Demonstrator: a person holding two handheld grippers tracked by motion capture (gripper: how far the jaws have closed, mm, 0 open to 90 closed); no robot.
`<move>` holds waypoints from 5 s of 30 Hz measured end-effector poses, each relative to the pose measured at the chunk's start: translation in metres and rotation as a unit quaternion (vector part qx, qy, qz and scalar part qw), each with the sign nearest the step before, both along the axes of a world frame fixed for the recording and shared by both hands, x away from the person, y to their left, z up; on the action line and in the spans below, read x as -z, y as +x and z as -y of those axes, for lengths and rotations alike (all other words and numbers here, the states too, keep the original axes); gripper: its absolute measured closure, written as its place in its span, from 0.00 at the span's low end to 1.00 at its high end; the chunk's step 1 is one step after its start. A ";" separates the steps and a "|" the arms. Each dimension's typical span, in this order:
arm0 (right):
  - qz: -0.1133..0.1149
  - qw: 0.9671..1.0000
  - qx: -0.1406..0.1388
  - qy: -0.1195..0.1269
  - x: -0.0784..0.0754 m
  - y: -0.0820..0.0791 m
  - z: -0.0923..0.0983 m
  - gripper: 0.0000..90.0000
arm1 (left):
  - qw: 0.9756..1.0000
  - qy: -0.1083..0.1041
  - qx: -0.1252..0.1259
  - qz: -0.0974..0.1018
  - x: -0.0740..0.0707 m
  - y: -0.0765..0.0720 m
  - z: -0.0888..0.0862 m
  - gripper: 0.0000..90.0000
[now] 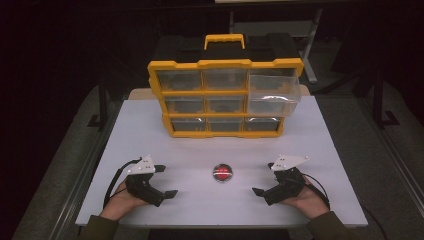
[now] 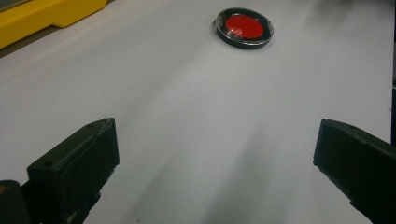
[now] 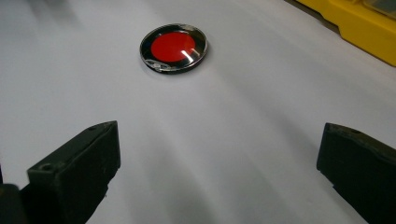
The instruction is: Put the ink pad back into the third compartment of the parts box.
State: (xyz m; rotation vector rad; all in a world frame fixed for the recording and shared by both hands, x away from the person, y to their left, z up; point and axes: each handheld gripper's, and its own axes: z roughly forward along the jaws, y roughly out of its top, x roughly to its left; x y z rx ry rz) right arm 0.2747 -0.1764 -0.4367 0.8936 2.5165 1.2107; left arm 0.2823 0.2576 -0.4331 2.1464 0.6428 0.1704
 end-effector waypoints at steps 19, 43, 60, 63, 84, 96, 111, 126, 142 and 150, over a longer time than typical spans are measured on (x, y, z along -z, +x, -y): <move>0.001 1.000 -0.006 0.005 -0.001 -0.001 -0.001 0.00 | 1.000 0.009 0.006 -0.005 -0.002 0.010 0.004 0.00; 0.002 1.000 -0.007 0.009 -0.001 -0.002 -0.002 0.00 | 1.000 -0.002 0.018 -0.009 -0.005 0.016 0.017 0.03; 0.001 1.000 -0.010 0.008 -0.001 -0.003 -0.003 0.00 | 1.000 -0.005 0.027 -0.006 -0.010 0.022 0.033 0.02; 0.000 1.000 -0.009 0.008 -0.001 -0.003 -0.002 0.00 | 1.000 -0.005 0.029 -0.008 -0.011 0.022 0.034 0.02; -0.001 1.000 -0.008 0.010 -0.001 -0.002 -0.002 0.00 | 0.999 -0.006 0.043 0.001 -0.017 0.030 0.054 0.00; 0.002 1.000 -0.006 0.003 0.000 -0.002 -0.003 0.00 | 0.998 -0.009 0.058 0.000 -0.019 0.034 0.069 0.00; -0.002 1.000 -0.010 0.008 0.003 0.003 -0.004 0.00 | 0.998 -0.014 0.069 0.003 -0.023 0.042 0.082 0.00; -0.004 1.000 -0.011 0.002 0.004 0.003 -0.002 0.00 | 0.996 -0.019 0.082 0.001 -0.024 0.050 0.097 0.00; -0.005 1.000 -0.010 0.002 0.004 0.003 -0.001 0.00 | 0.996 -0.023 0.084 -0.001 -0.027 0.058 0.108 0.00; -0.005 1.000 -0.009 0.003 0.004 0.003 -0.001 0.00 | 0.996 -0.018 0.088 0.000 -0.029 0.062 0.115 0.00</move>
